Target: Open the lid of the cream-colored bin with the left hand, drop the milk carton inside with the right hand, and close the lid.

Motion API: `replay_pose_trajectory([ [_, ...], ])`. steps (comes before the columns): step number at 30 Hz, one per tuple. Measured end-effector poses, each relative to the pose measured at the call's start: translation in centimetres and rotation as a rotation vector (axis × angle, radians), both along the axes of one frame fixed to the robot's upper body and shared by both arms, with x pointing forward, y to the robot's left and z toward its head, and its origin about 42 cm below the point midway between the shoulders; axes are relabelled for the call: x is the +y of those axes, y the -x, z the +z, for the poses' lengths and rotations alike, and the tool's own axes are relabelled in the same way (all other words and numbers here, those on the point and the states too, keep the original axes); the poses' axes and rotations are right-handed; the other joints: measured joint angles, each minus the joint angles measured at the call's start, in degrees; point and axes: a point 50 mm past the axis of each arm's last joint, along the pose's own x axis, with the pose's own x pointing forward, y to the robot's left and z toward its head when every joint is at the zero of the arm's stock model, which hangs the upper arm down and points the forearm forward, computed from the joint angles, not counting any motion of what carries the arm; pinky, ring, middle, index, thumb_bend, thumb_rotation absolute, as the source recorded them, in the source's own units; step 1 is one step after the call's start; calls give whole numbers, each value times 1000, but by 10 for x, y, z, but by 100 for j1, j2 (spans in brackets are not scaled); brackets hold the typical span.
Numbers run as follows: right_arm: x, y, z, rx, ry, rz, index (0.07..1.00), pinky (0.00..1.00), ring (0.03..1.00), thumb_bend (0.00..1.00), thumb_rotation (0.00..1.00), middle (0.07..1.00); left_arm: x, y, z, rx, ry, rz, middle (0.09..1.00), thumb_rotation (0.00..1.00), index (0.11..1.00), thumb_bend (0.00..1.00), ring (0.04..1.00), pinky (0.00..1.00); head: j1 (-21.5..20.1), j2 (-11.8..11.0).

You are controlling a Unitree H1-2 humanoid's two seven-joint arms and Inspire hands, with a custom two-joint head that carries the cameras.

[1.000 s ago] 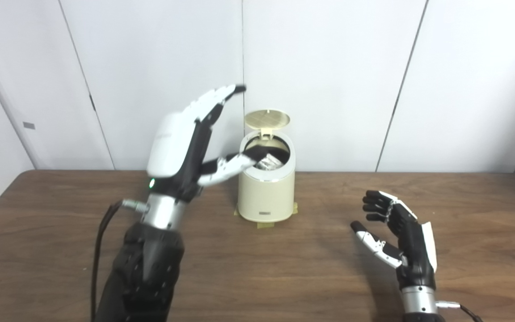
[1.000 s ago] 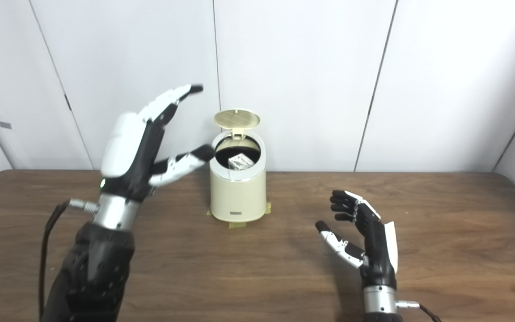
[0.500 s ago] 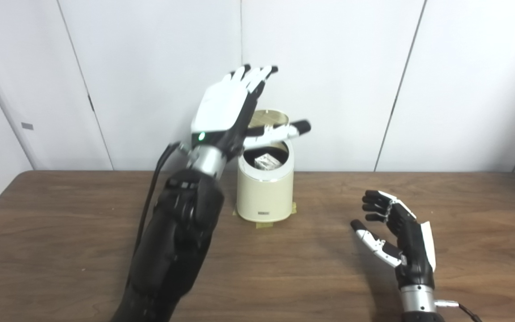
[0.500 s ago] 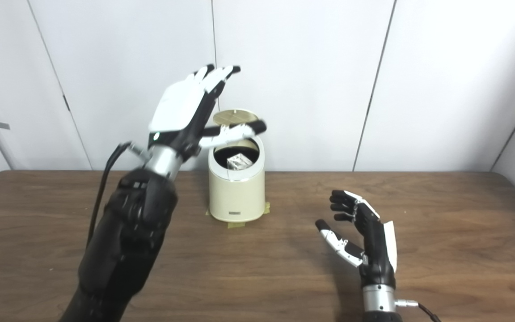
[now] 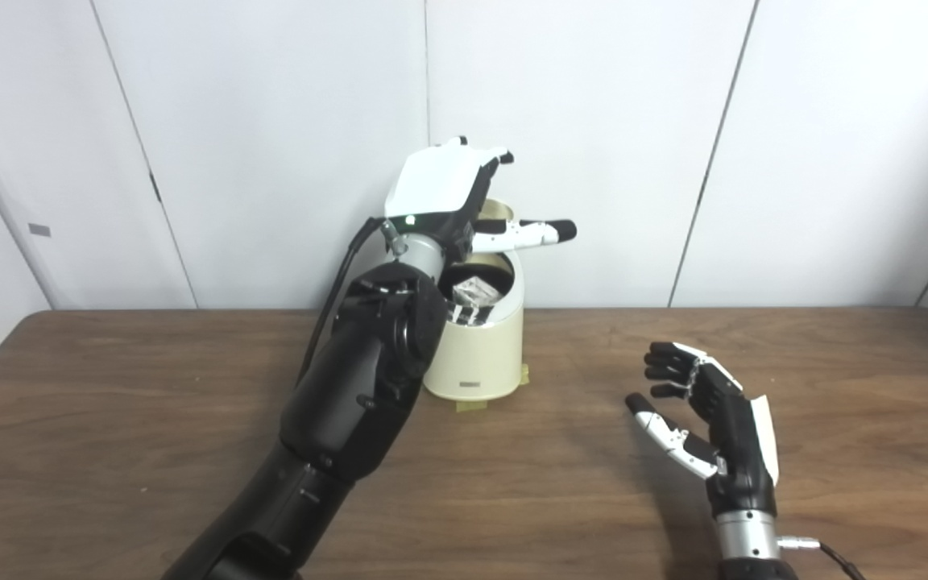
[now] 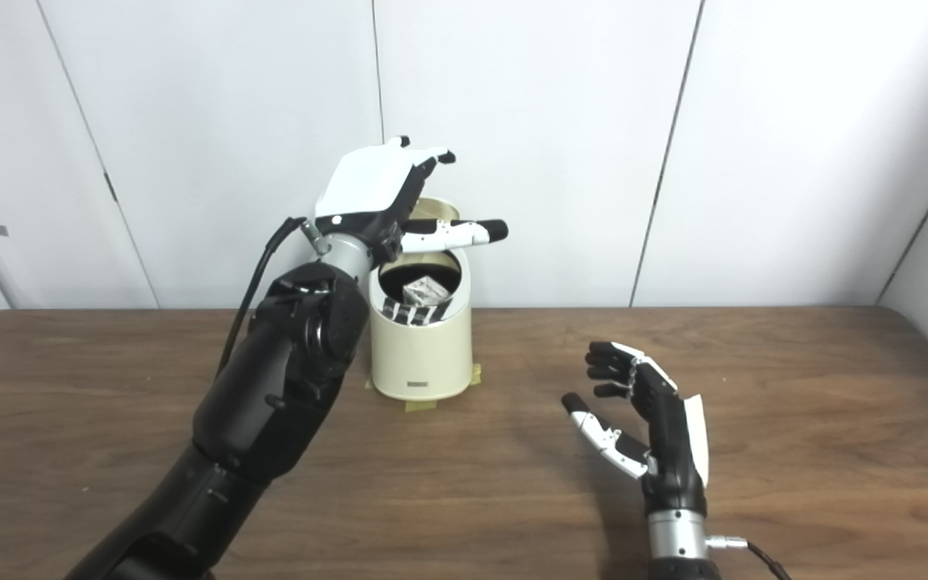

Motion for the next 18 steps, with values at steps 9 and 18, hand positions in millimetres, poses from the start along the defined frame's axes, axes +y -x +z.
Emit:
replay_pose_trajectory([
  [9,1,0,0,-5,3,5,666,541,637,282,138,664,-2,0,-3,47,-11,7,872,921,839,984,1000,1000,0,0],
  [18,1,-1,0,-5,6,10,671,553,633,286,153,669,-6,5,1,45,-33,-4,628,881,778,960,671,585,-9,26],
])
